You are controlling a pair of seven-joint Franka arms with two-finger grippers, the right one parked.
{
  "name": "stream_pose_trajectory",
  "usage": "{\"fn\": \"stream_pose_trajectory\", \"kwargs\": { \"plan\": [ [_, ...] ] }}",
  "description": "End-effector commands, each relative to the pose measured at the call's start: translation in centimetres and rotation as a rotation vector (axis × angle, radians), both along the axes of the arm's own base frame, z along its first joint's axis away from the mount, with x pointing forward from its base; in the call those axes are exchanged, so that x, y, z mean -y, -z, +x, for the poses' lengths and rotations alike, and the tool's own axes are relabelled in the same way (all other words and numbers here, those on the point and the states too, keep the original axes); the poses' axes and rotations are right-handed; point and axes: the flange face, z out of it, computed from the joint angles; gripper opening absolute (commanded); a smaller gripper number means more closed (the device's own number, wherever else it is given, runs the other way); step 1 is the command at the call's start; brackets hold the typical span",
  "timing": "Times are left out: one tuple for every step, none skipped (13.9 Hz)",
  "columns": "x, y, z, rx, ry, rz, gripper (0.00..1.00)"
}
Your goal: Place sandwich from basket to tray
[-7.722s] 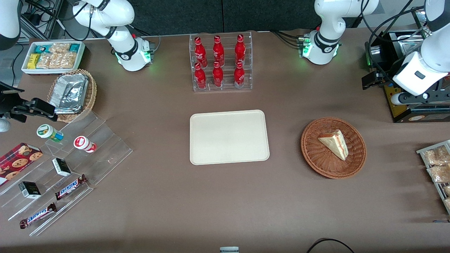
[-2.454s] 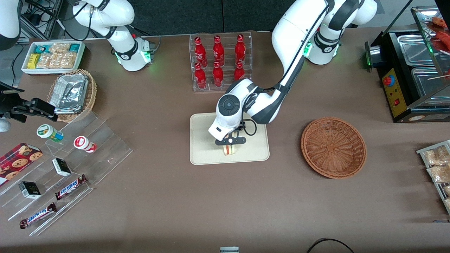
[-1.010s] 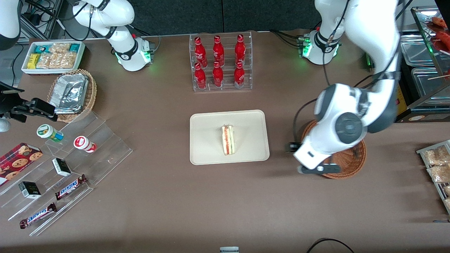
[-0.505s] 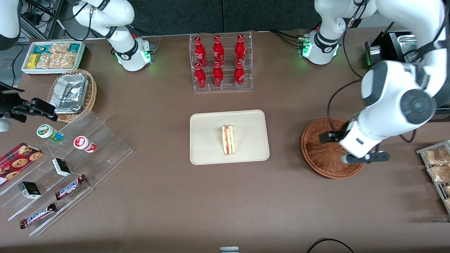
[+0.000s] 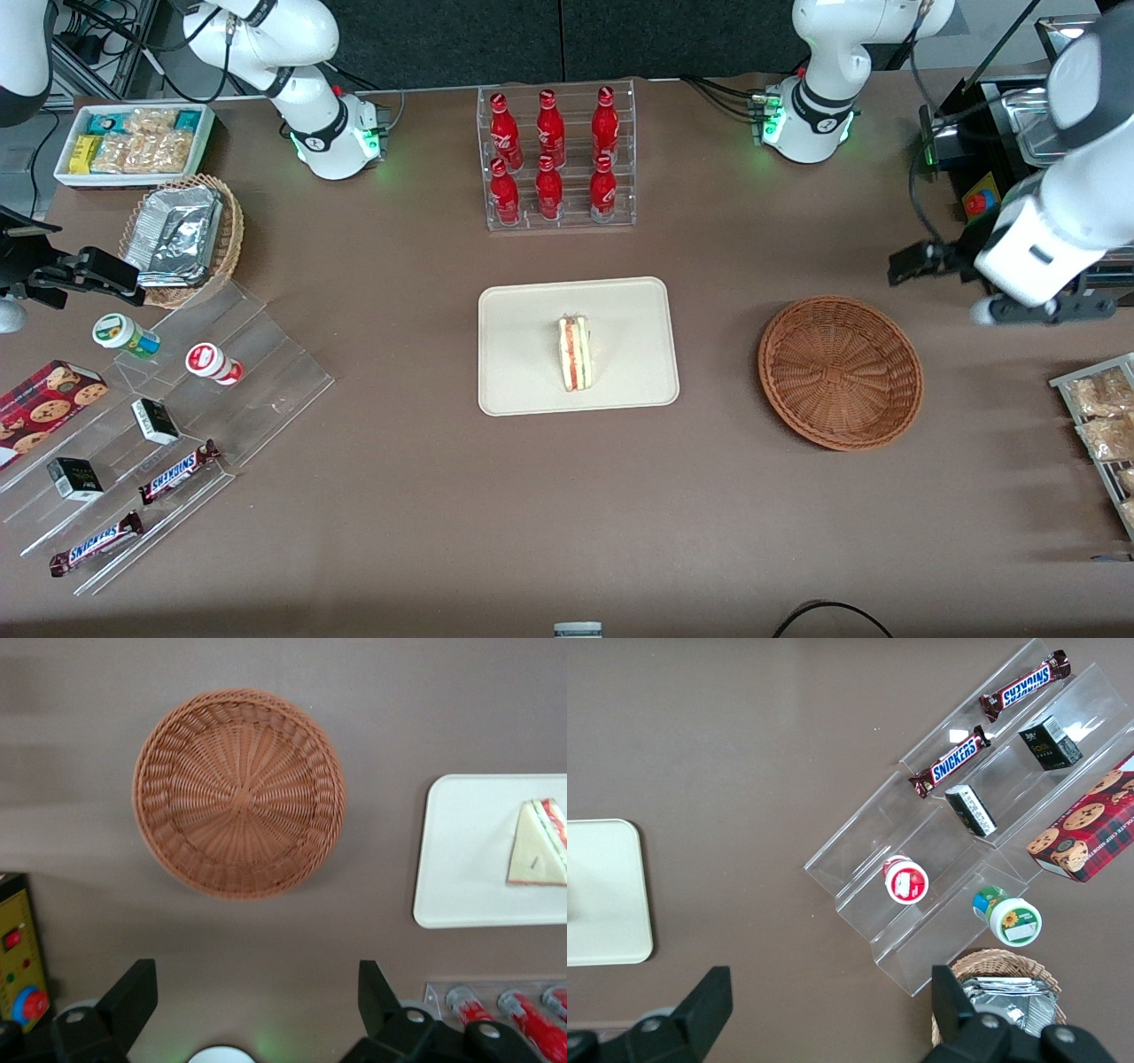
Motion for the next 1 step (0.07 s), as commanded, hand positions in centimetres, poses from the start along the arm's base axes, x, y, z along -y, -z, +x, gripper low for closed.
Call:
{"fn": "stream_pose_trajectory", "kwargs": {
  "plan": [
    [-0.40,-1.55,-1.09,0.003,0.010,0.015,1.00]
  ]
}}
